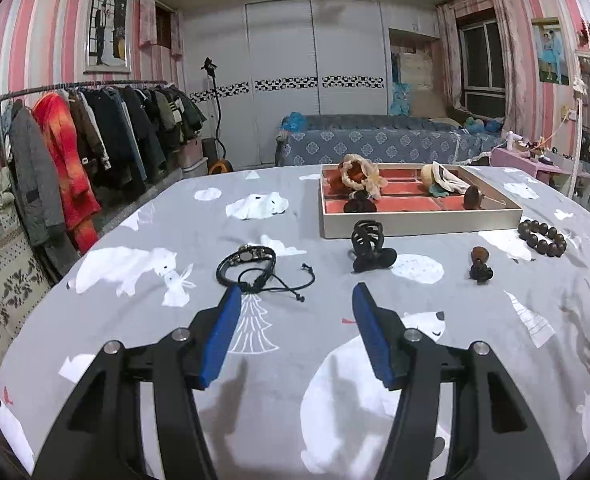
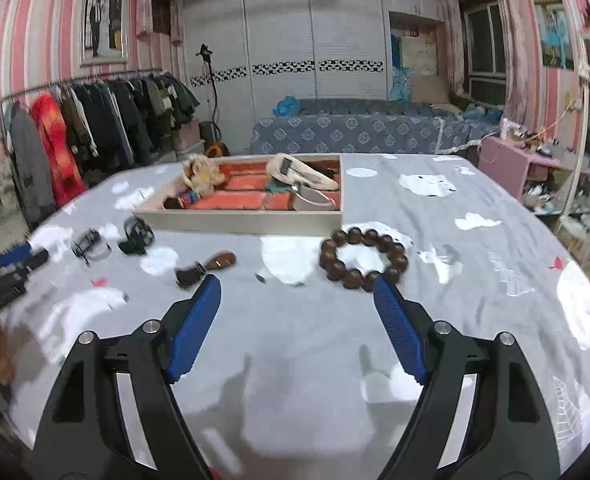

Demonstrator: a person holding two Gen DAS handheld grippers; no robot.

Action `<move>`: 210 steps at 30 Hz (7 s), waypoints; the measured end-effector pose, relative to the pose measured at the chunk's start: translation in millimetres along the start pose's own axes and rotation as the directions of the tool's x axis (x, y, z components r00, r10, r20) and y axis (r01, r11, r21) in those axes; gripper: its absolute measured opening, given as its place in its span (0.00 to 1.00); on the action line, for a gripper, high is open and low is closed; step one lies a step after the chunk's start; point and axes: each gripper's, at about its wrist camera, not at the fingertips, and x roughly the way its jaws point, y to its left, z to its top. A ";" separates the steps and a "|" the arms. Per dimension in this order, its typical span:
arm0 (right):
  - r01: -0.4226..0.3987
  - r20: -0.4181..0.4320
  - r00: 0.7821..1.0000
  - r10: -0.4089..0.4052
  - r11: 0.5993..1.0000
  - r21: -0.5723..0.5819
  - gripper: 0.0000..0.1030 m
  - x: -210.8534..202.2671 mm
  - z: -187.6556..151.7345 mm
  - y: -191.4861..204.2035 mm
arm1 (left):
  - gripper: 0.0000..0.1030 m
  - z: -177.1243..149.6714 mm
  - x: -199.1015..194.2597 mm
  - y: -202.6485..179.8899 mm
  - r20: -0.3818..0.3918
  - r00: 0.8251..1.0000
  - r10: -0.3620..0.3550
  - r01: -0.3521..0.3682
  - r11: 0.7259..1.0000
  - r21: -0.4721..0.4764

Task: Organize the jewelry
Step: 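Move the left tool to the black claw clip while the right tool approaches the bead bracelet, then grasp the black claw clip with the left tool while the right tool grasps the brown bead bracelet, then carry the claw clip and bead bracelet over the tray with both tools, then open both tools to release the claw clip and bead bracelet into the tray, then move the left tool to the black leather bracelet while the right tool approaches the tassel pendant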

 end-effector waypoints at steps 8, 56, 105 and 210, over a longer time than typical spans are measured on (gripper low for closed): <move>0.011 -0.019 1.000 -0.010 1.000 0.022 0.77 5.8 -7.0 -5.2 | 0.58 -1.4 1.7 0.8 -0.013 1.000 0.001 -0.001 1.000 -0.003; 0.160 -0.276 0.949 -0.155 0.987 -0.005 0.57 148.5 48.1 -96.7 | 0.59 56.8 153.6 -75.2 -0.279 0.960 0.026 -0.007 0.998 0.068; -0.006 0.071 0.997 0.014 0.994 -0.110 0.19 -35.7 114.9 10.0 | 0.33 121.6 -22.9 -67.9 0.047 0.990 -0.130 0.128 0.991 0.043; -0.011 0.052 0.999 0.011 1.000 0.003 0.82 36.3 76.2 21.8 | 0.75 62.3 23.6 -12.9 -0.032 0.991 -0.128 0.126 0.990 -0.059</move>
